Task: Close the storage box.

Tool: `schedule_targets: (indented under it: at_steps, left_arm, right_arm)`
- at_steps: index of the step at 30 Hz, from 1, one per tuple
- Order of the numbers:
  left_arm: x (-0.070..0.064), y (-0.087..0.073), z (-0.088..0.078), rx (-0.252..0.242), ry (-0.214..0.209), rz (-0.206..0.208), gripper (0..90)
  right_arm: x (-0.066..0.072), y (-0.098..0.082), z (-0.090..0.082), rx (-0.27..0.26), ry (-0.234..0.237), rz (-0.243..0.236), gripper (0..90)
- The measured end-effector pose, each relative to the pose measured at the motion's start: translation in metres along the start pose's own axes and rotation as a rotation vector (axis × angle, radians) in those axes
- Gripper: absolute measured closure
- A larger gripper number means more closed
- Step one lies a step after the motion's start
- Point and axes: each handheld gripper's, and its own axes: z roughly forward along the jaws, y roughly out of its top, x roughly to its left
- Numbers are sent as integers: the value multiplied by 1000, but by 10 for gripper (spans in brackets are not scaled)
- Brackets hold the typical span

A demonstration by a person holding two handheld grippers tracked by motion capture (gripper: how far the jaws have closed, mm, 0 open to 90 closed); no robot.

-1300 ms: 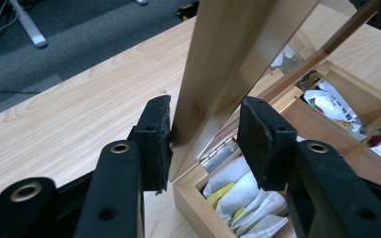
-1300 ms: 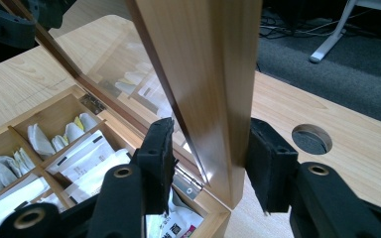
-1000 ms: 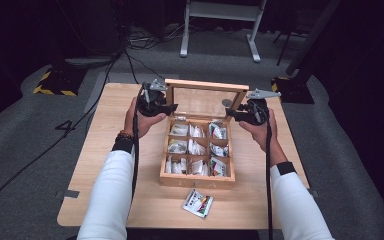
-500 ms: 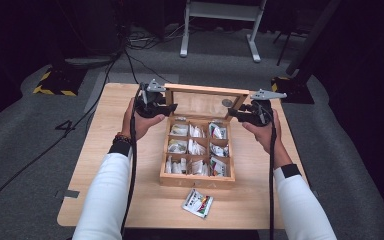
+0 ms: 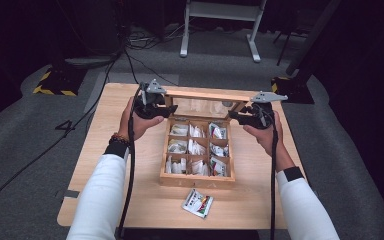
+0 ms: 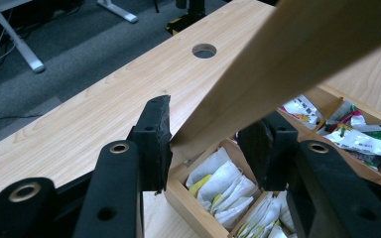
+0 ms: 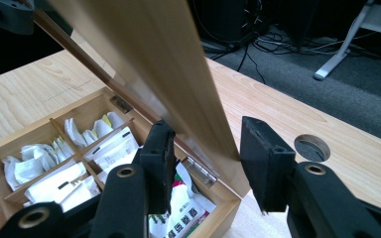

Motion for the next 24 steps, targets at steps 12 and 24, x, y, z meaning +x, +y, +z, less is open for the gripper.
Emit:
schedule_targets:
  at_steps: [12, 24]
  left_arm:
    - [-8, -10, -7, 3, -13, 32, 554]
    - [-16, -18, -13, -5, -13, 54, 539]
  right_arm:
    - [9, -5, -9, 4, 21, -48, 559]
    - [16, -11, -16, 1, 32, -48, 497]
